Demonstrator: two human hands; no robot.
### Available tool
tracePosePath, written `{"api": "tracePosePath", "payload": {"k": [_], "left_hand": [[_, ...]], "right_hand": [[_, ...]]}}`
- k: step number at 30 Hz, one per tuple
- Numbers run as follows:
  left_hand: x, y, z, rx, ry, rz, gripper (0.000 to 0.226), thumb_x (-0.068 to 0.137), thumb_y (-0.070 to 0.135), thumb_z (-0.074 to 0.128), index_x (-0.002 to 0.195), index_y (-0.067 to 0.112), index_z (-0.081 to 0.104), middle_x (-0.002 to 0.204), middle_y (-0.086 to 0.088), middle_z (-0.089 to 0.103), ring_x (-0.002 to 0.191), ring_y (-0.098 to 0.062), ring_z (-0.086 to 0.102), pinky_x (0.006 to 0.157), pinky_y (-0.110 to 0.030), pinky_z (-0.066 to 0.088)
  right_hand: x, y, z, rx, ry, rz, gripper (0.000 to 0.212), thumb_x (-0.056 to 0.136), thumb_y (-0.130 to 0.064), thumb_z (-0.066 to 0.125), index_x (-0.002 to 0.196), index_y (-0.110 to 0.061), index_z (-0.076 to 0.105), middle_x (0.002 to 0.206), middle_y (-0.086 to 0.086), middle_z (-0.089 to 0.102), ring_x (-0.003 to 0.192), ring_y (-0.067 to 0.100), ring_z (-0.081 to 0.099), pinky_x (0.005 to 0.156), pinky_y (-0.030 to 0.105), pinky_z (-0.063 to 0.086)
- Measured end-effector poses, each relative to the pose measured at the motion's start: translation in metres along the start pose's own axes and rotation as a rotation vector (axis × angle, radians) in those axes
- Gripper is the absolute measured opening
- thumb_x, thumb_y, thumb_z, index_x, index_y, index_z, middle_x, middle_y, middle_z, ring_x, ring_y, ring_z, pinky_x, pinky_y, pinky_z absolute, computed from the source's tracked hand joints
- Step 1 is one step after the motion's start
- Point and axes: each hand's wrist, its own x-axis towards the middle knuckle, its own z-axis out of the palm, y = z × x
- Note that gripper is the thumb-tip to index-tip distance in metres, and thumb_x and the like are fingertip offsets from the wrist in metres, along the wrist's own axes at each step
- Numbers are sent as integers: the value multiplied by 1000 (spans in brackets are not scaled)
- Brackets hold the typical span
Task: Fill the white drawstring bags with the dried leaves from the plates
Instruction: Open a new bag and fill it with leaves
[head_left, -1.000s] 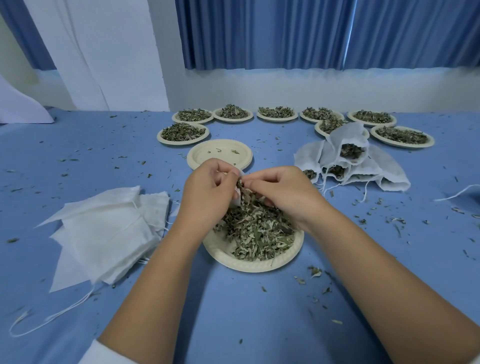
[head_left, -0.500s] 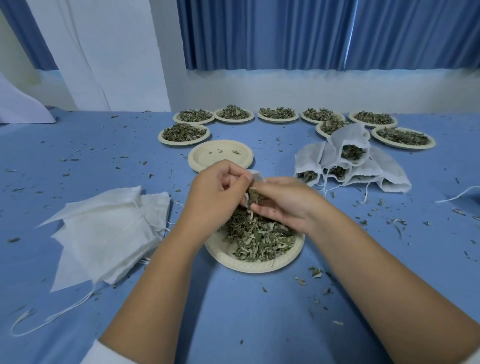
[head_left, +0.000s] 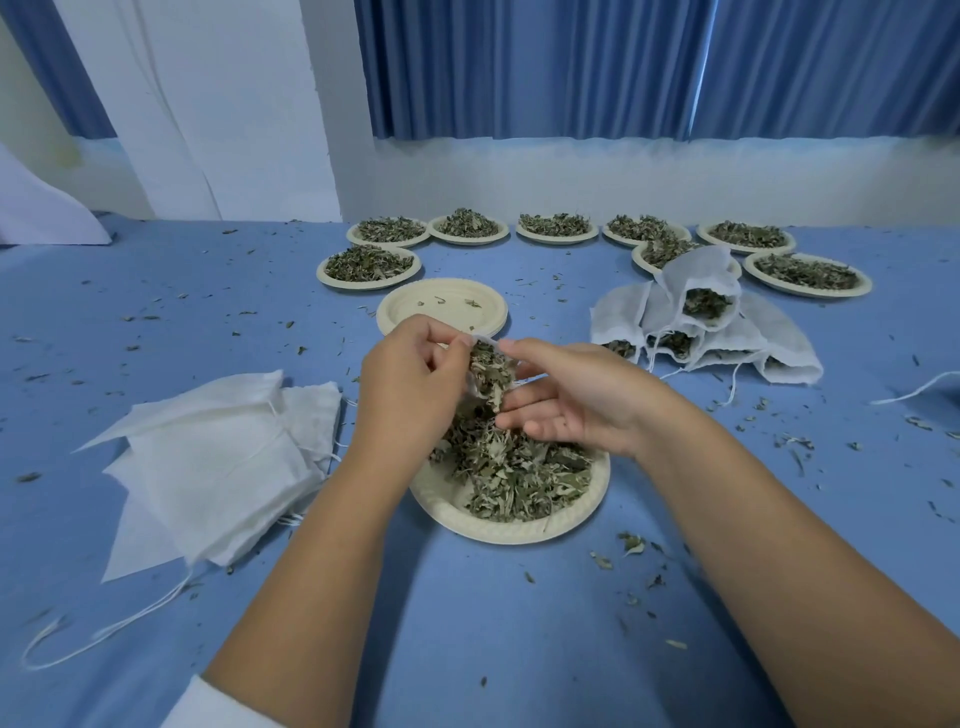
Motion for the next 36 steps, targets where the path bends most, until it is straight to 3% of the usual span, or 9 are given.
{"api": "tracePosePath", "payload": {"k": [6,12,18,21,23,26,31,34,36], "left_hand": [[0,-4,2,91,-39,31,13,94,26,60,81,25,61,59,5,66,45,0,52,48,-11,38],[-2,0,2,71,-70,22,14,94,22,59,80,24,60,60,6,66,53,-5,59,50,-10,39],[-7,8,5,-49,-182,8,17,94,19,59,78,26,60,53,9,62,51,1,58,50,-10,40],[-10,8,8,-36,-211,16,17,94,19,59,78,26,59,52,11,61,53,-2,56,54,-15,42],[-8,6,7,-21,-155,-4,17,94,20,59,79,25,60,55,8,63,52,0,58,52,-12,42],[-3,5,1,0,-80,-21,15,95,22,57,81,23,60,55,10,63,48,3,55,47,-10,38],[-3,5,1,-13,-71,-51,14,95,22,57,81,22,60,54,10,63,49,0,56,47,-11,39],[-4,6,2,-20,-89,-48,15,95,20,58,80,22,60,58,2,65,53,-7,60,50,-15,43],[-5,7,3,-64,-169,-51,16,95,18,58,80,23,60,53,6,62,50,-2,58,54,-17,44]], "right_hand": [[0,-3,-5,95,2,-154,17,80,-3,75,95,0,67,71,9,73,69,16,73,54,16,53],[0,7,6,-275,145,-411,13,76,-5,81,82,-12,72,70,2,75,64,8,70,44,15,45],[11,22,10,-657,384,-635,11,78,-6,72,73,-15,74,58,-7,66,47,0,54,50,15,44],[12,25,10,-857,350,-618,5,81,-12,73,79,-12,77,64,-2,69,50,5,48,56,26,45],[10,22,9,-804,291,-595,12,84,-12,67,82,-15,78,57,-14,66,43,2,53,46,19,43],[5,14,5,-633,275,-590,17,86,-15,65,87,-24,78,60,-27,65,44,1,60,47,10,42],[5,12,3,-588,278,-646,2,81,-19,77,81,-21,78,65,-16,68,49,-9,54,53,4,36],[6,16,8,-648,260,-663,5,81,-10,75,83,-12,79,63,-16,65,48,-12,52,53,3,36],[8,20,10,-725,268,-662,8,81,-8,72,81,-13,78,61,-12,65,49,-8,51,51,7,37]]}}
